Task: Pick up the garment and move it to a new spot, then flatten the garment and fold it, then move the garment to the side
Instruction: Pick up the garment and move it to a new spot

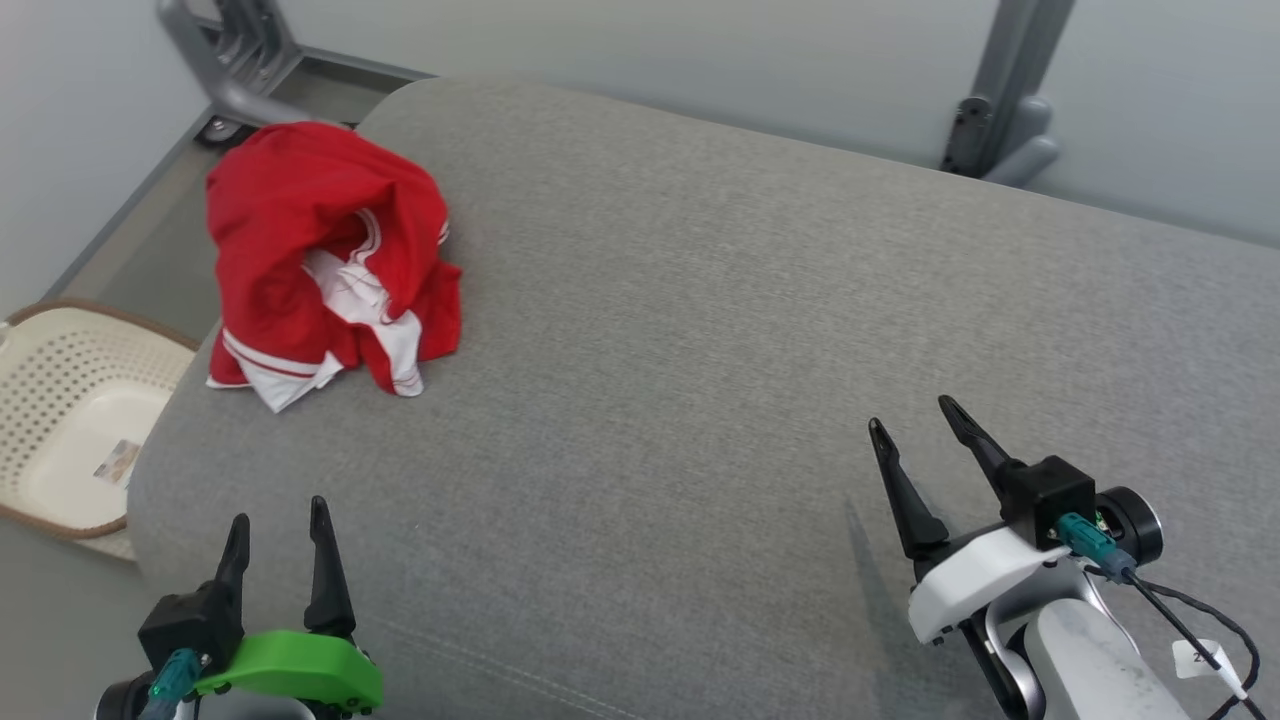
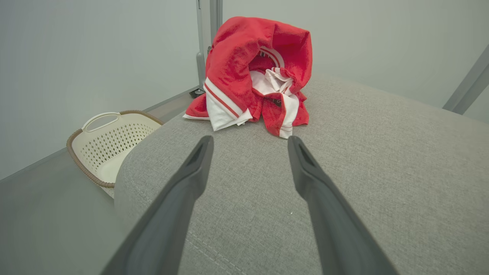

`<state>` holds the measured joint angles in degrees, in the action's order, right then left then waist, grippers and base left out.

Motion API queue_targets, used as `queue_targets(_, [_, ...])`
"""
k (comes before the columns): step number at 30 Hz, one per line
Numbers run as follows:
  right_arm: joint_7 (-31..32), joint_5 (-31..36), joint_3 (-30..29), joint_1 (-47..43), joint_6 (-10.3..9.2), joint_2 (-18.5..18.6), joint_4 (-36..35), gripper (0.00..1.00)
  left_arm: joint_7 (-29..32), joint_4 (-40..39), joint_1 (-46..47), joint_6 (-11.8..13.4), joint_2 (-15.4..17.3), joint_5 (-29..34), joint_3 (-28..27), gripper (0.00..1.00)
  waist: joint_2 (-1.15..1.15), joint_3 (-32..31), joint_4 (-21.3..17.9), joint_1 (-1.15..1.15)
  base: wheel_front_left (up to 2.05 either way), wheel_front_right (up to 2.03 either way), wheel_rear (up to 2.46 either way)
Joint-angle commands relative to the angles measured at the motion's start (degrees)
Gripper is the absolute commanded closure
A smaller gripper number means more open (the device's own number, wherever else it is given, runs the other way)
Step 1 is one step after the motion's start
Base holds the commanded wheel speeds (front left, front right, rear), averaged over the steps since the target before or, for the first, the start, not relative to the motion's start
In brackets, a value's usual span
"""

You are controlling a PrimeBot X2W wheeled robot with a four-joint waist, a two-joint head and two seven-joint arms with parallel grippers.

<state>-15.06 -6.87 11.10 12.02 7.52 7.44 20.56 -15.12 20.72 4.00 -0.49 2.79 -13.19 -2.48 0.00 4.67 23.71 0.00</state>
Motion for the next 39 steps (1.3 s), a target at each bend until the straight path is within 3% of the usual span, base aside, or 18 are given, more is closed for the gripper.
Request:
queue_targets(1, [-0.17,0.16,-0.08,-0.01,-0.06,0.07,0.18,0.0,-0.05,-0.13,-0.66,0.31,0.2,-0.3,-0.04,0.0,0.0,0.74,6.89,0.0,0.0,0.0,0.0])
queue_targets(10, [-0.17,-1.1,5.38,3.85,-0.06,0.52,3.03,0.0,-0.05,-3.58,-3.59,2.7,0.17,-3.3,-3.12,0.0,0.0,2.76,8.27,0.0,0.0,0.0,0.0])
queue_targets(17, [-0.17,-1.33,4.67,4.53,-0.06,0.19,3.03,0.0,-0.06,-4.29,-4.5,3.11,0.18,-3.83,-3.42,0.0,0.0,2.99,8.22,0.0,0.0,0.0,0.0])
queue_targets(24, [-0.17,-1.91,2.28,2.32,-0.06,1.07,0.24,0.0,-0.05,-1.49,-0.11,0.93,0.19,-3.03,-2.12,0.0,0.0,3.97,7.86,0.0,0.0,0.0,0.0])
queue_targets(33, [-0.16,1.24,2.03,2.94,-0.07,5.72,-3.57,0.0,-0.05,5.65,12.58,-3.52,0.24,0.79,-3.55,0.0,0.0,9.58,5.02,0.0,0.0,0.0,0.0])
queue_targets(39, [-0.17,2.08,2.33,5.27,-0.07,7.89,-6.0,0.0,-0.05,11.07,24.06,-5.1,3.57,3.81,-5.56,0.0,0.0,13.95,1.25,0.0,0.0,0.0,0.0])
